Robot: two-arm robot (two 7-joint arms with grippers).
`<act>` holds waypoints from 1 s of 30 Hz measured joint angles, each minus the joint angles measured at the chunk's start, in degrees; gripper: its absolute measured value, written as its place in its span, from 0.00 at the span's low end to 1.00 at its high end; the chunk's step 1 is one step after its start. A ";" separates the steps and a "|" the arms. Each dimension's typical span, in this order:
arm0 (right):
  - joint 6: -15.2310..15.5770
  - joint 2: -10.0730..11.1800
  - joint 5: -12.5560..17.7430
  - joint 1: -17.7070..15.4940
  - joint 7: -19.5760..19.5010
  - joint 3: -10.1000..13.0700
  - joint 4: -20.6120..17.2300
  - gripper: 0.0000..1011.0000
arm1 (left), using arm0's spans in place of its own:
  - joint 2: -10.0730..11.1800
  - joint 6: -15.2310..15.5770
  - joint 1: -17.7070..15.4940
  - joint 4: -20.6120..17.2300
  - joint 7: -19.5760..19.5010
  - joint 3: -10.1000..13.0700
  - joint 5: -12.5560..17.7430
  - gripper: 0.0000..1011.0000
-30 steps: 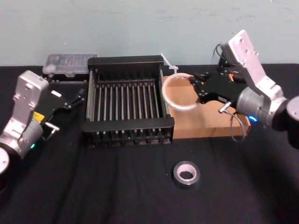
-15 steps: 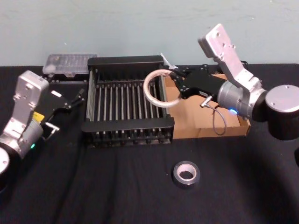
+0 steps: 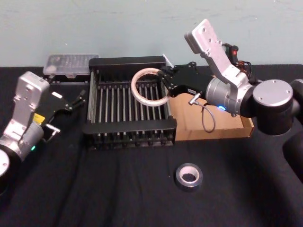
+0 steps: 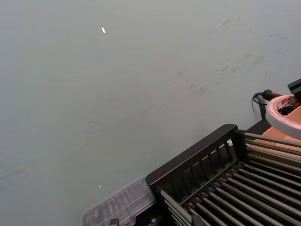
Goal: Pick up the white tape and place it into the black box , Pick up the silver tape and place it into the brown box.
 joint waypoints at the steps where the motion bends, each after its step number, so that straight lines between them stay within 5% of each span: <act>1: 0.00 -0.25 0.08 0.23 0.00 -0.12 0.35 0.09 | 0.00 0.00 0.00 0.00 0.00 0.00 0.00 0.99; 25: -0.19 -0.77 0.32 0.58 -0.36 -0.24 0.96 0.09 | 0.00 0.00 0.00 0.00 0.00 0.00 0.00 0.99; 30: -0.15 -0.75 0.34 0.55 -0.33 -0.22 0.92 0.20 | 0.00 0.00 0.00 0.00 0.00 0.00 0.00 0.99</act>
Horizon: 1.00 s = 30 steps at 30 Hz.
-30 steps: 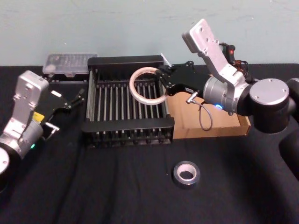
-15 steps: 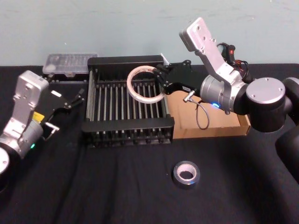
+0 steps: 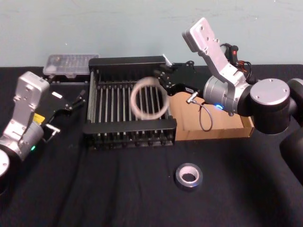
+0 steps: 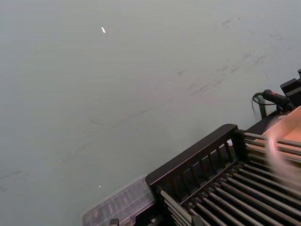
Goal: Pick up the white tape and place it into the black box , Pick up the silver tape and place it into the brown box.
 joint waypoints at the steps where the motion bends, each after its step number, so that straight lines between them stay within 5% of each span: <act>1: 0.01 0.00 0.00 0.00 0.00 0.01 0.00 0.21 | 0.00 0.00 0.00 0.00 0.00 0.00 0.00 0.99; 20: 0.10 0.07 -0.01 -0.04 0.01 0.01 -0.08 0.82 | 0.00 0.00 0.00 0.00 0.00 0.00 0.00 0.99; 30: 0.10 0.07 -0.01 -0.04 0.01 0.01 -0.08 0.99 | 0.00 0.00 0.00 0.00 0.00 0.00 0.00 0.99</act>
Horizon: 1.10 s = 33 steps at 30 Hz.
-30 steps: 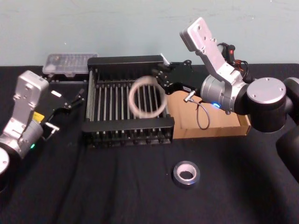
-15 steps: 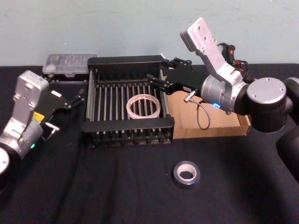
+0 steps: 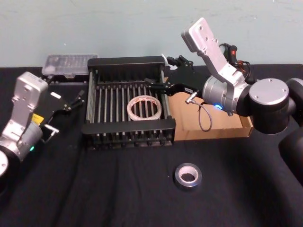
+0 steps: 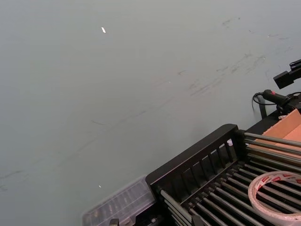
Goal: Pick up the white tape and place it into the black box , Pick up the silver tape and place it into the brown box.
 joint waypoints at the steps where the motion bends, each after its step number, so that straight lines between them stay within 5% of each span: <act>1: 0.00 0.00 0.00 0.00 0.00 0.00 0.00 0.99 | 0.00 0.00 0.00 0.00 0.00 0.00 0.00 0.99; 14: 1.50 2.40 0.99 -2.17 0.12 1.10 -4.68 0.99 | 0.00 0.00 0.00 0.00 0.00 0.00 0.00 0.99; 33: 3.99 13.19 6.35 -14.51 1.23 5.55 -19.51 0.99 | 0.00 0.00 0.00 0.00 0.00 0.00 0.00 0.99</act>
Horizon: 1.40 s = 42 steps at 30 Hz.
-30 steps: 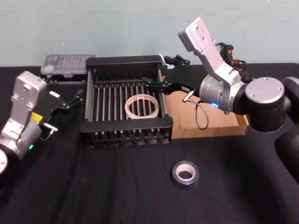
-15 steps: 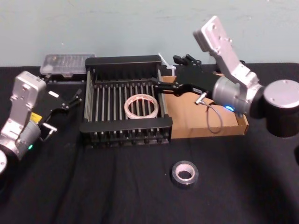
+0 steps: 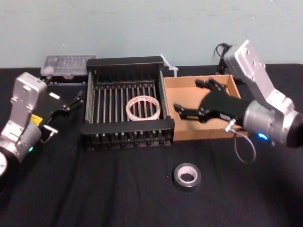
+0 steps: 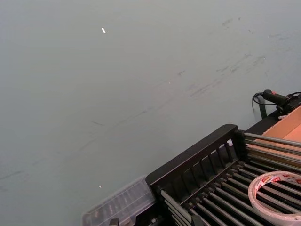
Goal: Pick up the white tape and place it into the black box , Pick up the silver tape and place it into the brown box.
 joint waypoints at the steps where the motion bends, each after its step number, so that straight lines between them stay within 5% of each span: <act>1: 0.34 0.74 0.40 -0.99 0.00 0.26 -0.76 0.99 | -0.01 0.00 0.00 0.00 0.00 0.00 0.00 0.99; 15: 3.53 6.48 2.76 -7.65 0.43 0.45 -4.85 0.99 | 0.00 0.00 0.00 0.00 0.00 0.00 0.00 0.99; 42: 8.08 9.45 2.90 -8.41 2.22 -3.73 -3.99 0.99 | 0.00 0.00 0.00 0.00 0.00 0.00 0.00 0.99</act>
